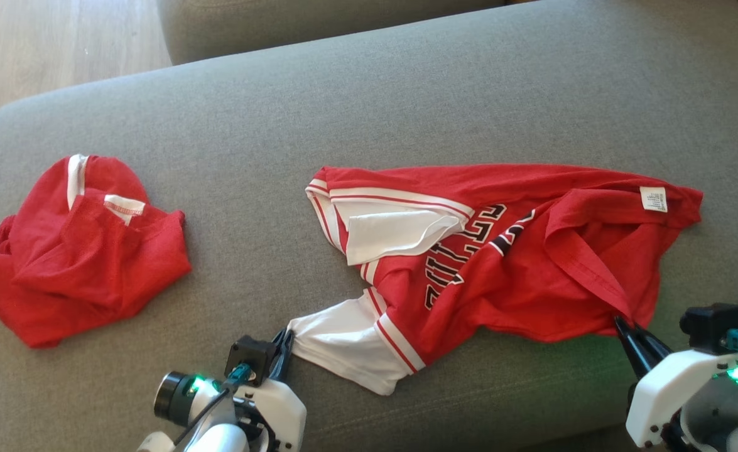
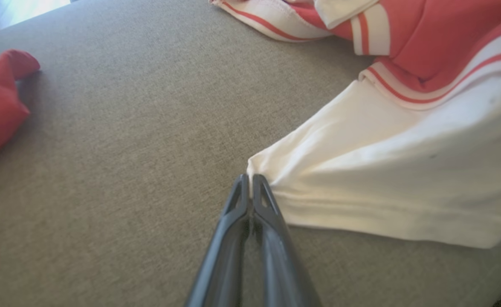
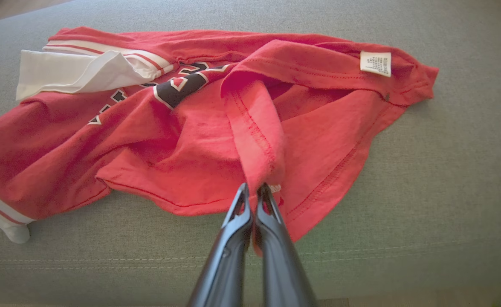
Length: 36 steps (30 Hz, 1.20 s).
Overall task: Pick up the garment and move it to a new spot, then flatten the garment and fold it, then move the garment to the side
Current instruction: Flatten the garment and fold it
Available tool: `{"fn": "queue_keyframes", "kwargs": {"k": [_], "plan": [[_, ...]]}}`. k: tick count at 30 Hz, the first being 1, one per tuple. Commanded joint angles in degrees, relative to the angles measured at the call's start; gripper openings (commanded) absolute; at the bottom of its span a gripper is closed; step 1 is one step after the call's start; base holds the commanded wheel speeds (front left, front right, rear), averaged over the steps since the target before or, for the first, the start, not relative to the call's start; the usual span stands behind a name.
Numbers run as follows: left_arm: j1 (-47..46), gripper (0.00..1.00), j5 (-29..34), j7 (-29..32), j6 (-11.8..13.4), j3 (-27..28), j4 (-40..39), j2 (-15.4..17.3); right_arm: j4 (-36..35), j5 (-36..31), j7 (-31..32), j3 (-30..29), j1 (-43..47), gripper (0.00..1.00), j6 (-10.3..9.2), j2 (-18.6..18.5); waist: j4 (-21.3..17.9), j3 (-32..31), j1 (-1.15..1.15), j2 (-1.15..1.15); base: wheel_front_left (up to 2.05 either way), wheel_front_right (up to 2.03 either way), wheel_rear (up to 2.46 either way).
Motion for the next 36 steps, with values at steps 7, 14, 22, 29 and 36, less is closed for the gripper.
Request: {"fn": "queue_keyframes", "kwargs": {"k": [7,14,22,29,36], "plan": [[1.12,0.0,-2.44,0.21,0.65,3.53,-4.61,0.49,-1.08,0.67,-1.24,0.33,-1.78,0.0,-0.01,-1.35,0.72,-2.02,0.0,0.0,0.0,0.0,0.0],[2.81,0.0,-15.13,0.21,-4.73,8.0,-16.45,0.38,-3.39,8.79,1.31,0.7,-2.53,0.0,-0.01,-3.23,3.11,-5.08,0.0,0.0,0.0,0.0,0.0],[-1.01,0.0,-29.5,1.66,-3.37,13.13,-35.24,0.37,-8.83,19.28,4.16,-1.52,-11.75,0.0,-0.01,-2.43,4.96,-7.88,0.0,0.0,0.0,0.0,0.0],[-7.65,0.0,-35.68,5.42,2.74,18.72,-51.54,0.36,-9.96,27.54,5.17,-5.47,-24.94,0.0,-0.01,2.26,4.91,-10.02,0.0,0.0,0.0,0.0,0.0],[-12.45,0.0,-41.74,5.44,10.13,19.6,-61.83,0.36,-11.3,28.86,4.32,-7.22,-31.77,0.0,-0.01,5.33,4.68,-11.65,0.0,0.0,0.0,0.0,0.0]]}}
